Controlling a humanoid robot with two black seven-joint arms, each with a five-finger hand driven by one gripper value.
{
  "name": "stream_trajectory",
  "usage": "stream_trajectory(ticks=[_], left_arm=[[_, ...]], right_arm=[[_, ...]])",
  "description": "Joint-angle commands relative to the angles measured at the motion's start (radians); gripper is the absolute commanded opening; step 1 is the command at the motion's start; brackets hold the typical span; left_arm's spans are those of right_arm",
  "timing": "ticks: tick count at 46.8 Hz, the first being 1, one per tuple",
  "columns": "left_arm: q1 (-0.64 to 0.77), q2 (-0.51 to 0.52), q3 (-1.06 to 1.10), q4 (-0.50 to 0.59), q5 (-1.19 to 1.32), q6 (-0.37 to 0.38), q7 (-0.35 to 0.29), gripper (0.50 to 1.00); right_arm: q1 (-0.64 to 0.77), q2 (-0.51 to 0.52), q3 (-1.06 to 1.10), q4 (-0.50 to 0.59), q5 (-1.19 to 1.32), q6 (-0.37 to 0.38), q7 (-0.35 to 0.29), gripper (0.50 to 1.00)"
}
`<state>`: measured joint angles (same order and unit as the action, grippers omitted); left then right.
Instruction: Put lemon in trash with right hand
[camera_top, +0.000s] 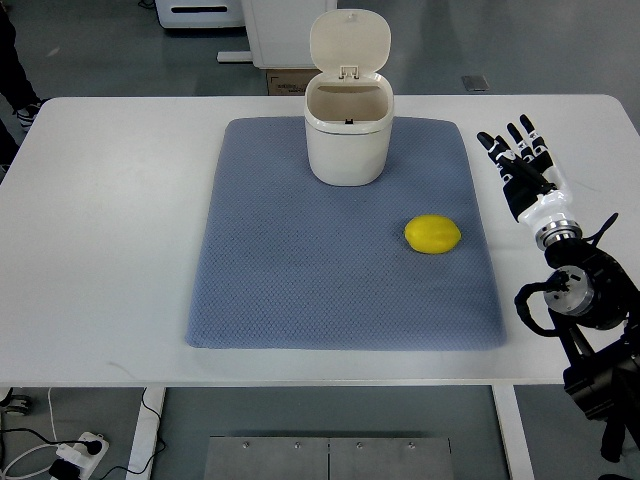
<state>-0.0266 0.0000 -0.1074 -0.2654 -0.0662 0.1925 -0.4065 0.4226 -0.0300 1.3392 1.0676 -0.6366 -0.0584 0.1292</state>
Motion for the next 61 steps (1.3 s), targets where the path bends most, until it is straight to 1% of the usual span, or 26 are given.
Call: stream_trajectory(ticks=[1,33,37,45,49,61], left_arm=[[-0.001,0.0,0.0,0.0,0.0,-0.001,0.0,1.0],[0.005,0.0,0.0,0.0,0.0,0.001,0.0,1.0],[0.005,0.0,0.0,0.0,-0.001,0.001,0.0,1.0],[0.005,0.0,0.0,0.0,-0.001,0.001,0.0,1.0],[0.005,0.0,0.0,0.0,-0.001,0.001,0.0,1.0],[0.005,0.0,0.0,0.0,-0.001,0.001,0.0,1.0]], right_arm=[[0.004,-0.001,0.0,-0.002,0.0,0.0,0.0,1.0],[0.01,-0.008,-0.005,0.0,0.0,0.0,0.003,1.0],[0.013,-0.008,-0.014,-0.002,0.002,0.0,0.036,1.0],[0.015,-0.004,-0.046,-0.003,0.005,0.0,0.15,1.0],[0.015,-0.002,-0.054,-0.011,0.005,0.0,0.19,1.0],[0.03,-0.002,-0.064,-0.014,0.021,0.0,0.181,1.0]])
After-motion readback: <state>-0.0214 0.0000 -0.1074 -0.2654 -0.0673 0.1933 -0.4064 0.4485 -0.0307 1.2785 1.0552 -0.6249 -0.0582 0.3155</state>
